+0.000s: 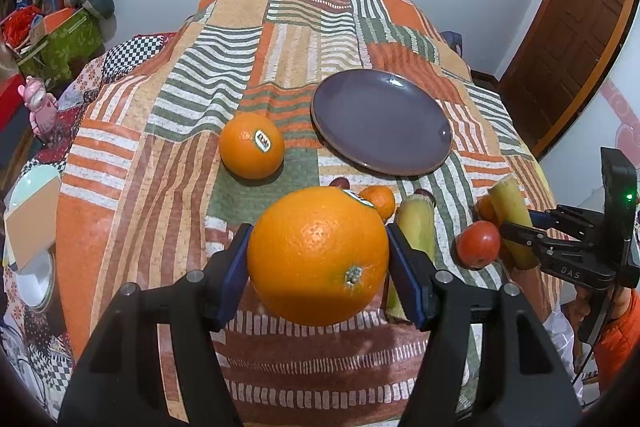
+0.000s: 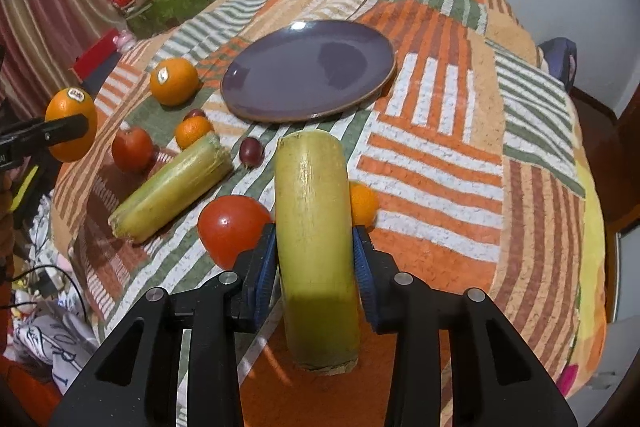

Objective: Organize fruits
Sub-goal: 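Carry the orange and corn cob over the purple plate with both grippers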

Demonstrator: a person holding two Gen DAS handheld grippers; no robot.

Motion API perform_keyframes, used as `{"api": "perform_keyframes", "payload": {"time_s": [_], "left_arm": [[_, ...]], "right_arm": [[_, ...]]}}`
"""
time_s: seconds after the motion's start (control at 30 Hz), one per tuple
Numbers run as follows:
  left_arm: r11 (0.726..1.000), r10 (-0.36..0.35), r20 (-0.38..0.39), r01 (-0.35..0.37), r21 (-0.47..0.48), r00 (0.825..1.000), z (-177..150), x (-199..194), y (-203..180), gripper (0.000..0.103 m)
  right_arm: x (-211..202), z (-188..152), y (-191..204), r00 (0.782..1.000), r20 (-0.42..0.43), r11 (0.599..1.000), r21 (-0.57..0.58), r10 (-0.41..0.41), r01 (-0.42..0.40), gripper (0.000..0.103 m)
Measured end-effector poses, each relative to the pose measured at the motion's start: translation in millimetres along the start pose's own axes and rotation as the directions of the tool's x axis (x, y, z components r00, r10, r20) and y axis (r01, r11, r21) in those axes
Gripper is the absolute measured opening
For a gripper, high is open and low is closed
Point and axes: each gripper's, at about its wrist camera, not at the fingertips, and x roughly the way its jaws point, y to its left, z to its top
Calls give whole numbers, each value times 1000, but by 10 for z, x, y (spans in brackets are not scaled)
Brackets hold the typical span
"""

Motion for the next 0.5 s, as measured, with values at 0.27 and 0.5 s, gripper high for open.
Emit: {"api": "perform_keyframes", "payload": {"time_s": [0.27, 0.5], "left_arm": [[1000, -24, 44, 23, 19, 999, 270, 39, -92, 64], [998, -43, 80, 40, 38, 996, 562, 122, -179, 64]], "right_arm": [[-296, 280, -59, 993, 121, 1000, 15, -4, 2, 33], [-398, 609, -28, 976, 217, 1000, -6, -20, 22, 33]]}}
